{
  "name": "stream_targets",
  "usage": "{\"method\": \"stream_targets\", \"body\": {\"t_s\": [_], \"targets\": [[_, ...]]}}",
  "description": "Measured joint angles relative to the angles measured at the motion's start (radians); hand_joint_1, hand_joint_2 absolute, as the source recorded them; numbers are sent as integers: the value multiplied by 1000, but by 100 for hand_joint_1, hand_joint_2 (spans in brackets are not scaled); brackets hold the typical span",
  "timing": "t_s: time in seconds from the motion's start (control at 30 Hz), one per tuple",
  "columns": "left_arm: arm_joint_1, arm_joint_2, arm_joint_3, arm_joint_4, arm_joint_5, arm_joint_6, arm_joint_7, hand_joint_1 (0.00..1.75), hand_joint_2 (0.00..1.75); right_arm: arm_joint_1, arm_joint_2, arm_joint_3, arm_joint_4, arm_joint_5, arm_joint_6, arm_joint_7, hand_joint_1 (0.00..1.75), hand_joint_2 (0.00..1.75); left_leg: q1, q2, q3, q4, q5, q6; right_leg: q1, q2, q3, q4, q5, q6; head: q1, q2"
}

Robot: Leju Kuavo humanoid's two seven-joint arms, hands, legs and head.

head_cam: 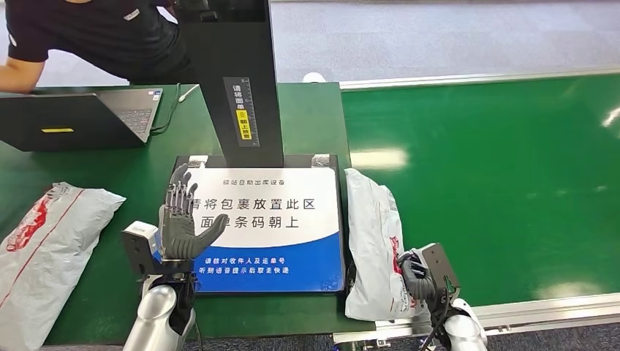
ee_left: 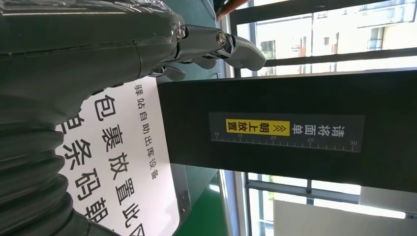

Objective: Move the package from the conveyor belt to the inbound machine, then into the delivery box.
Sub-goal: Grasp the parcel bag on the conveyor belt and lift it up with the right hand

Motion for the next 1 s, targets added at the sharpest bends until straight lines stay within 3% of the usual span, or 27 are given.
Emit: {"method": "stream_targets", "body": {"t_s": [0.17,0.3,0.33,0.4,0.53,0.7,0.77,1.0], "targets": [[3,0,1,-7,0,0,0,0,175,9,4,0,-19,0,0,0,175,175,0,0,-1,0,0,0,0,0,-1,0,0,0,0,0],[4,0,1,-9,1,0,1,0,175,14,6,0,-31,-4,-8,0,6,175,0,0,-1,0,0,0,0,0,-1,0,0,0,0,0],[5,0,2,-9,1,0,1,0,175,18,9,-1,-39,-12,-11,0,0,175,0,0,-1,0,0,0,0,0,-1,0,0,0,0,0],[7,0,2,-10,0,-1,1,0,175,31,21,-11,-73,-96,33,10,0,175,0,0,-1,0,0,0,0,0,-2,0,0,0,0,0],[5,0,3,-10,-1,-4,0,0,175,71,53,-35,-165,-392,244,36,0,175,0,0,-2,0,0,0,0,0,-3,0,0,0,0,0],[4,0,3,-10,-1,-3,-1,0,175,121,77,-5,-282,-480,307,27,0,175,0,0,-2,0,0,0,0,0,-3,0,0,0,0,0],[5,0,3,-10,-1,-3,-1,0,175,138,79,28,-337,-458,269,15,0,175,0,0,-3,0,0,0,0,0,-3,0,0,0,0,0],[15,0,4,-17,-11,-3,1,0,175,163,89,106,-491,-249,-21,-20,0,175,0,0,-3,0,0,0,0,0,-3,0,0,0,0,0]]}}
